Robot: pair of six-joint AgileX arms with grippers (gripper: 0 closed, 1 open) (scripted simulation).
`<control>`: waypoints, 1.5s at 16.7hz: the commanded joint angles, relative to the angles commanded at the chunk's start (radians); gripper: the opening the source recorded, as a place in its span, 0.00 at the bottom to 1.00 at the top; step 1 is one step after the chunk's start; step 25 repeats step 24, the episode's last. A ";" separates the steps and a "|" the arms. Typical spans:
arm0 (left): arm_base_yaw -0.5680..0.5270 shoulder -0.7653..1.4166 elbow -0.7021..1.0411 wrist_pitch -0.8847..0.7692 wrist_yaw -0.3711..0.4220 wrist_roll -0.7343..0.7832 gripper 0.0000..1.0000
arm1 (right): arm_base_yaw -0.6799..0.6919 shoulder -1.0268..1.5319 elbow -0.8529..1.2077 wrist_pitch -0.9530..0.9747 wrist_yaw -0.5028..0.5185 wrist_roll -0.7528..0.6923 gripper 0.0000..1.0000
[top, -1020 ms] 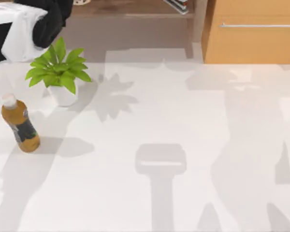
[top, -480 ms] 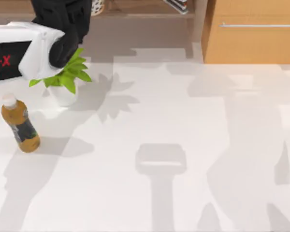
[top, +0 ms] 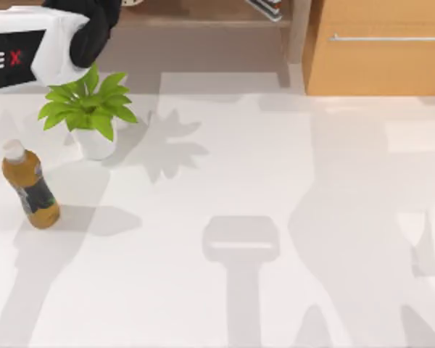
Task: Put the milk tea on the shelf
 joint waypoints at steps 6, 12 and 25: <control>0.005 0.005 0.009 -0.006 0.004 -0.005 0.08 | 0.000 0.000 0.000 0.000 0.000 0.000 1.00; 0.005 0.005 0.009 -0.006 0.004 -0.005 0.53 | 0.000 0.000 0.000 0.000 0.000 0.000 1.00; 0.005 0.005 0.009 -0.006 0.004 -0.005 1.00 | 0.000 0.000 0.000 0.000 0.000 0.000 1.00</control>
